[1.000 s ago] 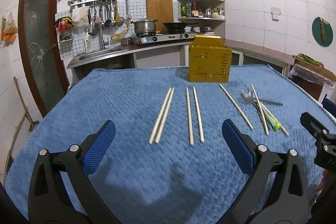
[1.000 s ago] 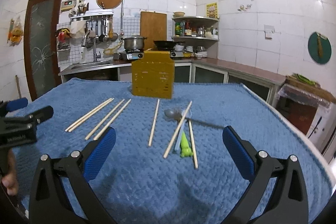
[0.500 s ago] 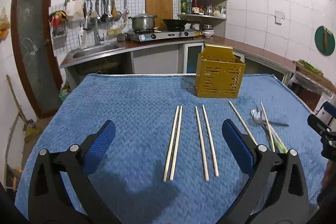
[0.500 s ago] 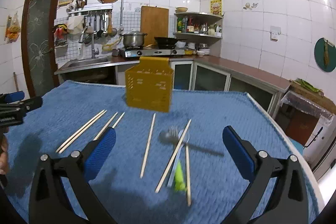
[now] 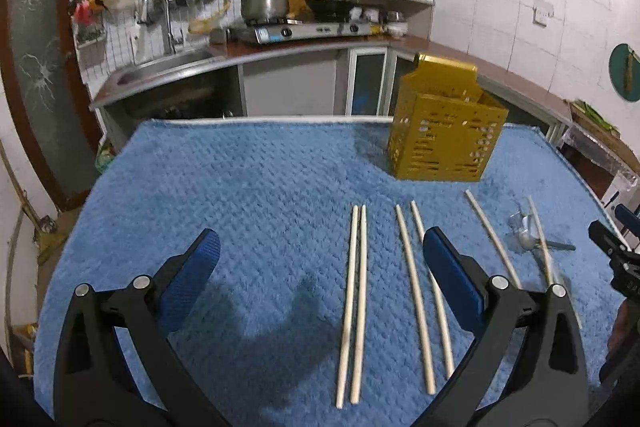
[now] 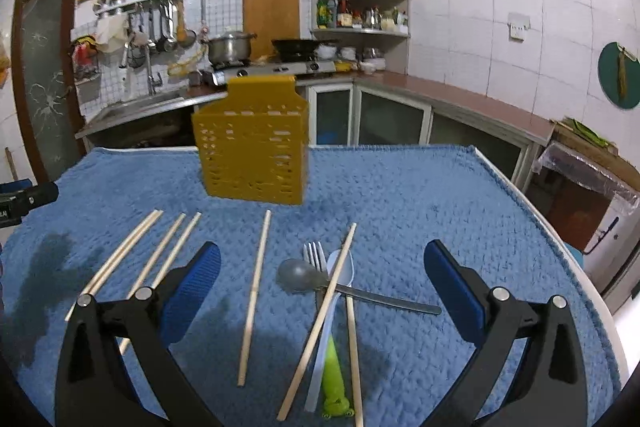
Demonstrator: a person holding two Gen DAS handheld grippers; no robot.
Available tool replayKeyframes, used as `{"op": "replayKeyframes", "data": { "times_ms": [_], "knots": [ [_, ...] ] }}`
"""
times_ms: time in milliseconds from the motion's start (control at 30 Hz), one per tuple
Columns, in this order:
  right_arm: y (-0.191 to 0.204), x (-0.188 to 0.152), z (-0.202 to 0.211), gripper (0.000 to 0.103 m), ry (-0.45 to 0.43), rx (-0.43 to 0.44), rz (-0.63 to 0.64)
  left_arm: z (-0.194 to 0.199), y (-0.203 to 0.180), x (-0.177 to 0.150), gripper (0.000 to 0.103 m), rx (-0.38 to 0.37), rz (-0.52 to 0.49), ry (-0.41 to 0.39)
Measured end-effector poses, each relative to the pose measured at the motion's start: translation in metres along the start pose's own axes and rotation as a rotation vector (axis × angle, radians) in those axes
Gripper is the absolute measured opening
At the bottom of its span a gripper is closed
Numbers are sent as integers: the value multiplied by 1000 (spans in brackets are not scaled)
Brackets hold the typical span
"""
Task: Organize utensils
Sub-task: 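Move the right tool toward a chopstick while the left tool approaches another chopstick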
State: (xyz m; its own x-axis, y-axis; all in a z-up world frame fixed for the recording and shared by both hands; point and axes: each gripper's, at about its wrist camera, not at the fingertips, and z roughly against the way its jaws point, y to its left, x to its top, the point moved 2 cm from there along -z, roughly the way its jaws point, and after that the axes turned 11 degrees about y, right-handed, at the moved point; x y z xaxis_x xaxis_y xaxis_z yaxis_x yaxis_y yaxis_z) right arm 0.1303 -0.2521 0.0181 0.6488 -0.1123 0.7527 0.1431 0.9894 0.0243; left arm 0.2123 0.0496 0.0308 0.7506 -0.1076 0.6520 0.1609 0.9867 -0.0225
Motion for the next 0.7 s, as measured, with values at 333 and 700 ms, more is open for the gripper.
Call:
{"op": "replayKeyframes", "data": {
  "times_ms": [333,700],
  "knots": [
    [4,1,-42,98,102,-31,-24,-57,3,17,91,-71,-24,123],
    [38,6,-89,85,212,16,3,-101,-4,14,64,-105,-26,231]
  ]
}}
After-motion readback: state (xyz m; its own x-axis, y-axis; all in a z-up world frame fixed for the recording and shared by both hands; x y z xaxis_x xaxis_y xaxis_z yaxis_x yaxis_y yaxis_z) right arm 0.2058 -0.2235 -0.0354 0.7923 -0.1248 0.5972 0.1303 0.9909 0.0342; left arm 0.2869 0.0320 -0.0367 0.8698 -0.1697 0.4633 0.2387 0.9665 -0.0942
